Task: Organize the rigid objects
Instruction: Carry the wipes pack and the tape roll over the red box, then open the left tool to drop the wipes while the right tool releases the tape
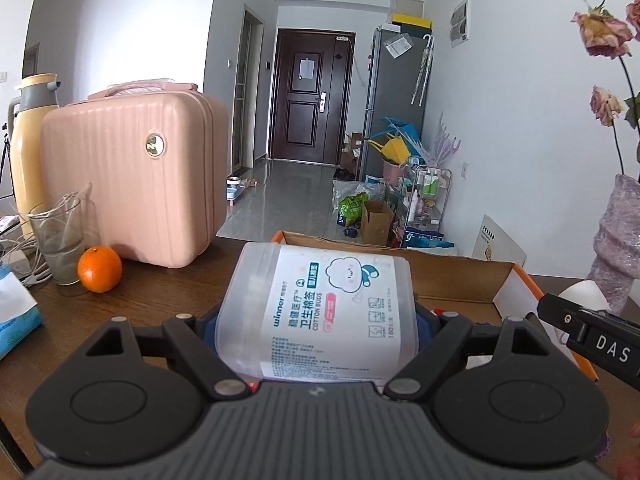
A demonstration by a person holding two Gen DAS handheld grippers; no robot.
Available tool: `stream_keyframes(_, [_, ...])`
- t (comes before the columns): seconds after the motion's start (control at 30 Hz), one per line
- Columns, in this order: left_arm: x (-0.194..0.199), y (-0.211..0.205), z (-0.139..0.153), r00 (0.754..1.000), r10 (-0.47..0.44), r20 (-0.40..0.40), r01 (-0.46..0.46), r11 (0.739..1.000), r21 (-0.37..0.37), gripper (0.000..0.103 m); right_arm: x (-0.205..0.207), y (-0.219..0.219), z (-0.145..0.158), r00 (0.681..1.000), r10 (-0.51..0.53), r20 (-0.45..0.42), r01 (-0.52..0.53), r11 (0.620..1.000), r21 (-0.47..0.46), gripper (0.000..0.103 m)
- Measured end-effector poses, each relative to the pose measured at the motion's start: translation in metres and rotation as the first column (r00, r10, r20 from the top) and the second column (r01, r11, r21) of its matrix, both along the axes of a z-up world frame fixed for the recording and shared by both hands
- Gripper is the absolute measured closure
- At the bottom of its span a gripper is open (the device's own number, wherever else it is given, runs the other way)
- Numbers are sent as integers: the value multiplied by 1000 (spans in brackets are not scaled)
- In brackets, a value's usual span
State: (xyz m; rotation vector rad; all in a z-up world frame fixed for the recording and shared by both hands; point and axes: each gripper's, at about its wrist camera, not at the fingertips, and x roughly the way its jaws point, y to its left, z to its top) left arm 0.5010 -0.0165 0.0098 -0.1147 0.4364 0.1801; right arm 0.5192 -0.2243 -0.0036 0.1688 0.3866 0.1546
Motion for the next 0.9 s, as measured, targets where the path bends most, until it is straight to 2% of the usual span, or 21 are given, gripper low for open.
stream_keyframes(0.5, [48,1,-11,1000,-5,-20,6,1000,30,19,37,5,-6,1000,-2,-25,1,1000,-30,61])
stream_keyframes(0.9, [68,1,-20,999,-19,-26,20,998,55,19,54,12,-12,998,15,-60,-19,998,-55,61])
